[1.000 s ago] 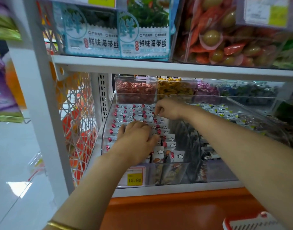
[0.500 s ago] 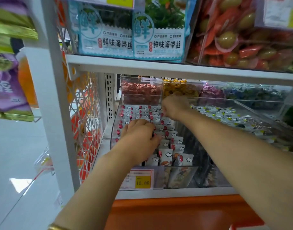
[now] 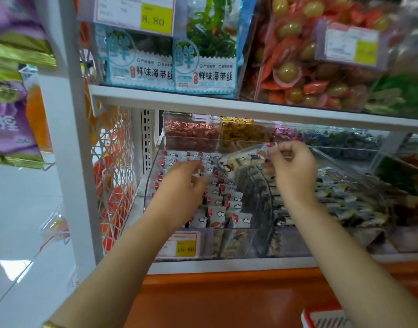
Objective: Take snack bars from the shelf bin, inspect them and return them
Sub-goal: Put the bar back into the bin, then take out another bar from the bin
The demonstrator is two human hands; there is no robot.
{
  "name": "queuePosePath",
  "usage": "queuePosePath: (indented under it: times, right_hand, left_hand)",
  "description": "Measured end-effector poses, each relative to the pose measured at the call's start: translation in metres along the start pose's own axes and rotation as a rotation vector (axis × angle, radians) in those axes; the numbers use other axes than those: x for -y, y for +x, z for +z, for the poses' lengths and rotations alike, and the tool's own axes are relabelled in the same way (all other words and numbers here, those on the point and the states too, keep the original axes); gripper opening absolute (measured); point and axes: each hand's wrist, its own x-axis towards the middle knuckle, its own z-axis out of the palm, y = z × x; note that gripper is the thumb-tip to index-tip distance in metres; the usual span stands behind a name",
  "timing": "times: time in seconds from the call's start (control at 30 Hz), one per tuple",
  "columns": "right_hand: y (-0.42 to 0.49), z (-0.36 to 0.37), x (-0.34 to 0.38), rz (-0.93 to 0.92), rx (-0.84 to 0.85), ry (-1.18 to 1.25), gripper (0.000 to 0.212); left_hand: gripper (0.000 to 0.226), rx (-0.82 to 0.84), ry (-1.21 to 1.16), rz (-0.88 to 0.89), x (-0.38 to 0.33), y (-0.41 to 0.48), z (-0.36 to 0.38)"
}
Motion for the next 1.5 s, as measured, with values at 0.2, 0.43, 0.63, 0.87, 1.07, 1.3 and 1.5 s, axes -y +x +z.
queuePosePath:
  times: [0.2,0.43,0.63,0.87,1.07,1.3,1.5]
  right_hand:
    - [-0.049,-0.022,0.016,0.295,0.148,0.473,0.014]
    - [-0.059,-0.030,0.016,0.630,0.310,0.924,0.014]
    - [-0.059,-0.027,0.010,0.803,0.325,1.052,0.009]
    - [-0.059,-0.022,0.009,0.896,0.217,1.174,0.007]
    - [-0.058,-0.026,0.003,0.636,0.261,0.771,0.013]
    - [-0.058,-0.031,0.001,0.386,0.342,0.500,0.014]
    - [-0.061,-0.031,-0.002,0.158,0.396,0.303,0.015]
  left_hand:
    - [0.026,0.121,-0.745,-0.321,-0.009,-0.015,-0.004]
    - [0.025,0.068,-0.994,-0.385,-0.009,-0.020,-0.013]
    - [0.025,0.023,-1.003,-0.401,-0.008,-0.020,-0.016]
    - [0.025,0.022,-1.261,-0.488,-0.014,-0.018,-0.012]
    - [0.017,0.075,-1.051,-0.400,-0.009,-0.019,-0.009]
    - [0.010,0.139,-0.858,-0.294,-0.012,-0.022,-0.003]
    - [0.025,0.151,-0.680,-0.194,-0.013,-0.024,-0.006]
